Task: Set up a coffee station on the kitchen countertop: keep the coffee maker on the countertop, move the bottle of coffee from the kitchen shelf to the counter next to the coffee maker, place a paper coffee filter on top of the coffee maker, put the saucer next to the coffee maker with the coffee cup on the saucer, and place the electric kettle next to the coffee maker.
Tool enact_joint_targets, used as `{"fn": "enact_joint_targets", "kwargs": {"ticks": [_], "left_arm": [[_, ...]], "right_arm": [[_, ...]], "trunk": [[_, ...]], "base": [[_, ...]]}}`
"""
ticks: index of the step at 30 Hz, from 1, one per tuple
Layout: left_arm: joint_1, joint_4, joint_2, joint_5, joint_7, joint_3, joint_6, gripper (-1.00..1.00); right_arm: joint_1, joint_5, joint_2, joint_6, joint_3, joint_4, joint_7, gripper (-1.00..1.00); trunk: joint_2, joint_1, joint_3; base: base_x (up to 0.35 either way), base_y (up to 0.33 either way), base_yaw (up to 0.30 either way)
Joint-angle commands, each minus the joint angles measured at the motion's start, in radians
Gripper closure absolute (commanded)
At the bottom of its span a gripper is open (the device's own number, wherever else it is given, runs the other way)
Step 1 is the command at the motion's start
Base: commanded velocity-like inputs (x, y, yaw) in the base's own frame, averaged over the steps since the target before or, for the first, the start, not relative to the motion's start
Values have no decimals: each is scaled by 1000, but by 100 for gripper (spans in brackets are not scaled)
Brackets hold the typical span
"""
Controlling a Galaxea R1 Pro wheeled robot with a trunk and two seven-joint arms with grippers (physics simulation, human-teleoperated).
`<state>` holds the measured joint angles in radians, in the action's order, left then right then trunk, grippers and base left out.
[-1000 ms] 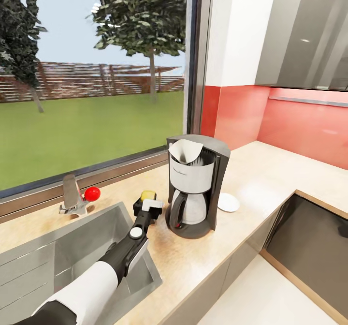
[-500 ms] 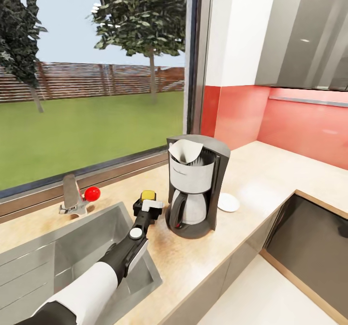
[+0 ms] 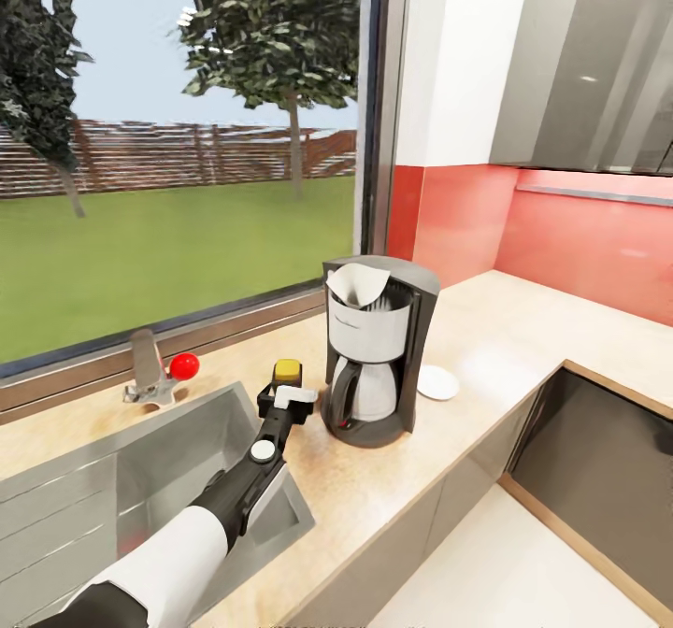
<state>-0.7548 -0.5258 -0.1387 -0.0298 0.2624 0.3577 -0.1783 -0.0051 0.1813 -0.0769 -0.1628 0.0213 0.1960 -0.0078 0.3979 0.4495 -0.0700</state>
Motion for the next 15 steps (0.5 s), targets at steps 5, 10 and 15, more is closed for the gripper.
{"fn": "enact_joint_targets", "kwargs": {"ticks": [5, 10, 15], "left_arm": [[-1, 1, 1, -3, 9, 7, -3, -100], [-1, 1, 1, -2, 9, 6, -3, -100], [-1, 1, 1, -2, 10, 6, -3, -100]], "right_arm": [[-1, 4, 0, -3, 2, -1, 0, -100], [-1, 4, 0, -3, 2, 0, 0, -100], [0, 4, 0, -3, 3, 0, -1, -100]], "trunk": [[2, 1, -2], [2, 1, -2], [2, 1, -2]], "base": [[-14, 0, 0], [-64, 0, 0], [-285, 0, 0]]}}
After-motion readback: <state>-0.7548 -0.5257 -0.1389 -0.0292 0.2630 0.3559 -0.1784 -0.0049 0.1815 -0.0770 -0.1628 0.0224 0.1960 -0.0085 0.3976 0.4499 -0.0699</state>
